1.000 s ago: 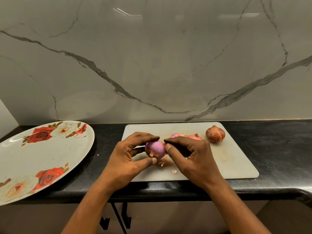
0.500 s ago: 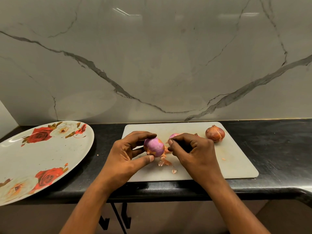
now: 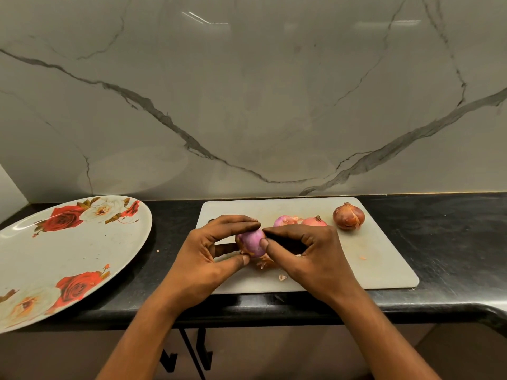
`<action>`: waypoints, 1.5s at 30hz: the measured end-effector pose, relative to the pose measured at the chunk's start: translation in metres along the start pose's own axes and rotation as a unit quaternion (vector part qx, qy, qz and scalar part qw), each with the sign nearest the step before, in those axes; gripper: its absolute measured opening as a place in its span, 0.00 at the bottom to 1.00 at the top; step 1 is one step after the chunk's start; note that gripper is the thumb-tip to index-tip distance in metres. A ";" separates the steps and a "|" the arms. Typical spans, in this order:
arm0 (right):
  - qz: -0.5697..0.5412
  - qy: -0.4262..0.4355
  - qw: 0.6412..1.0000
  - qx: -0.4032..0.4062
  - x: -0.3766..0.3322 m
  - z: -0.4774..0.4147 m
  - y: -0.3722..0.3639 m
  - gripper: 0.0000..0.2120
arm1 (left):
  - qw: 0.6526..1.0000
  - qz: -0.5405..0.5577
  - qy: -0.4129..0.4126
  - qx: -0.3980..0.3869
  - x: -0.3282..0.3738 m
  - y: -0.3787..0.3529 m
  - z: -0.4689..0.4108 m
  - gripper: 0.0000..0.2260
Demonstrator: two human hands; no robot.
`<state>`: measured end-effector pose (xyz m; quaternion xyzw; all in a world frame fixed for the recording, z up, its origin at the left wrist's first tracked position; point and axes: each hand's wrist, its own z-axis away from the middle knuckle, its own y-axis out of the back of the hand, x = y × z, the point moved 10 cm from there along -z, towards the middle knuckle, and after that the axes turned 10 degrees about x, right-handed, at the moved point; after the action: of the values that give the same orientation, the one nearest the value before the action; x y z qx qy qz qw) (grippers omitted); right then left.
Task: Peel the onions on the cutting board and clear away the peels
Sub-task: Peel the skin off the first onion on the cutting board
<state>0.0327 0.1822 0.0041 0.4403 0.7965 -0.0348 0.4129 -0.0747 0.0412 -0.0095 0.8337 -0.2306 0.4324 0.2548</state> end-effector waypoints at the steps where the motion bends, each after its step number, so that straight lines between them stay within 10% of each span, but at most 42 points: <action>1: -0.001 -0.004 1.000 -0.006 0.002 0.000 -0.001 0.09 | 1.000 -0.005 0.000 -0.001 0.000 0.000 0.000 0.26; 26: 0.018 -0.069 0.995 0.076 0.022 -0.003 0.014 0.05 | 0.995 0.096 0.030 0.029 0.001 0.004 -0.001 0.22; 45: -0.006 -0.022 1.000 -0.017 0.008 -0.001 -0.001 0.12 | 1.000 0.019 0.011 0.019 -0.004 0.000 -0.002 0.20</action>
<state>0.0290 0.1871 -0.0015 0.4277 0.7904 -0.0331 0.4372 -0.0784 0.0429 -0.0117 0.8289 -0.2358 0.4504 0.2332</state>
